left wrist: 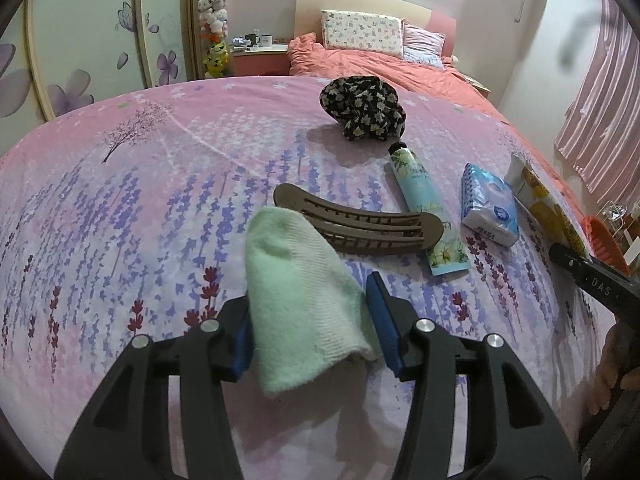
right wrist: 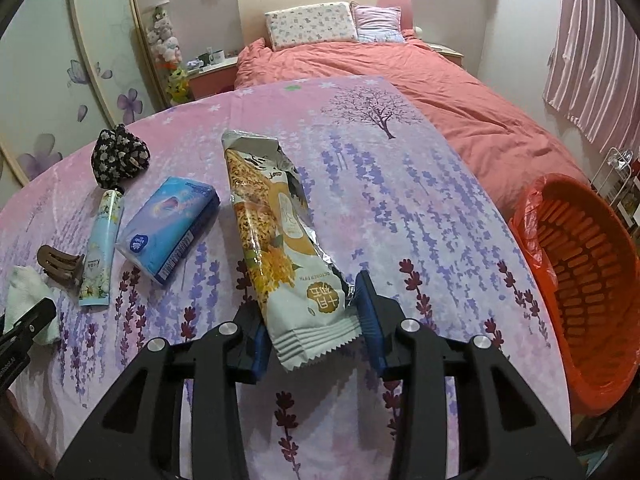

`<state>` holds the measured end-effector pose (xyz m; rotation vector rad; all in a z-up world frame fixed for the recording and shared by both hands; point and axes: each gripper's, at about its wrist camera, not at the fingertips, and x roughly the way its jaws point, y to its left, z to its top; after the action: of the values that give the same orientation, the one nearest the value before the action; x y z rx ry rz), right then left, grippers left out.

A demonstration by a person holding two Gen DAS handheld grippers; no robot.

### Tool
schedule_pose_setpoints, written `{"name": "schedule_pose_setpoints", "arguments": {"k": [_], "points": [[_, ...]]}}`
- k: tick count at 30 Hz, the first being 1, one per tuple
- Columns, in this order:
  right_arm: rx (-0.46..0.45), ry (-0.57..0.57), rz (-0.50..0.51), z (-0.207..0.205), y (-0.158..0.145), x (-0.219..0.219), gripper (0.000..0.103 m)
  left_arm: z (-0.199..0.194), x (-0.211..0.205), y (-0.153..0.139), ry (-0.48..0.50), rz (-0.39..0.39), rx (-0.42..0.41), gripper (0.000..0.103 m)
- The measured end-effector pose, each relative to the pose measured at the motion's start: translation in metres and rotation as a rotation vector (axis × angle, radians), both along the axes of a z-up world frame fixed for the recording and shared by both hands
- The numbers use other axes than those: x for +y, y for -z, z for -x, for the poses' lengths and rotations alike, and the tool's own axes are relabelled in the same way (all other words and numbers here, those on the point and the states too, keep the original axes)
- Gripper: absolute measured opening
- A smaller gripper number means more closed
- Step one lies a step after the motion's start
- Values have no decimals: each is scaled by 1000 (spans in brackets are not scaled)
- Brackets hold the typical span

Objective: Collect trash
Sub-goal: 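Lift the snack wrapper with the right tool while the left tool lifts the towel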

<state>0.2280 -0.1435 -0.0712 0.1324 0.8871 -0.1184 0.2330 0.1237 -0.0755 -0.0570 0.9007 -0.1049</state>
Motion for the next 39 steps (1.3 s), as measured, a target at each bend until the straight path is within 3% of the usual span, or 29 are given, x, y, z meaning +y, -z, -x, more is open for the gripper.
{"name": "schedule_pose_setpoints", "arguments": {"k": [2,6,13,17,21,24,28,34,39], "points": [[0,-1,-1,-1,0,-2,40,0,0,0,1,-1,0,52],[-15,-43,-50,2,-1,-5,54,1,1,-1,23,17,-3,56],[-57,-58,-126,16,-4,-14,59,-1,11,-4,72,24,36,57],[-65,-72,-142,14,-6,-11,60,5,13,-4,65,-7,32,69],[-73,-78,-135,10,-7,-8,60,9,12,-2,64,-32,19,72],[-77,-76,-125,6,-7,-6,59,10,10,0,58,-52,9,86],[-70,-80,-104,-1,-7,-1,59,7,9,0,58,-44,17,93],[-53,-82,-85,-9,-5,5,59,1,9,1,40,-7,26,92],[-56,-87,-90,-10,-5,5,57,0,10,-2,24,12,24,76]]}}
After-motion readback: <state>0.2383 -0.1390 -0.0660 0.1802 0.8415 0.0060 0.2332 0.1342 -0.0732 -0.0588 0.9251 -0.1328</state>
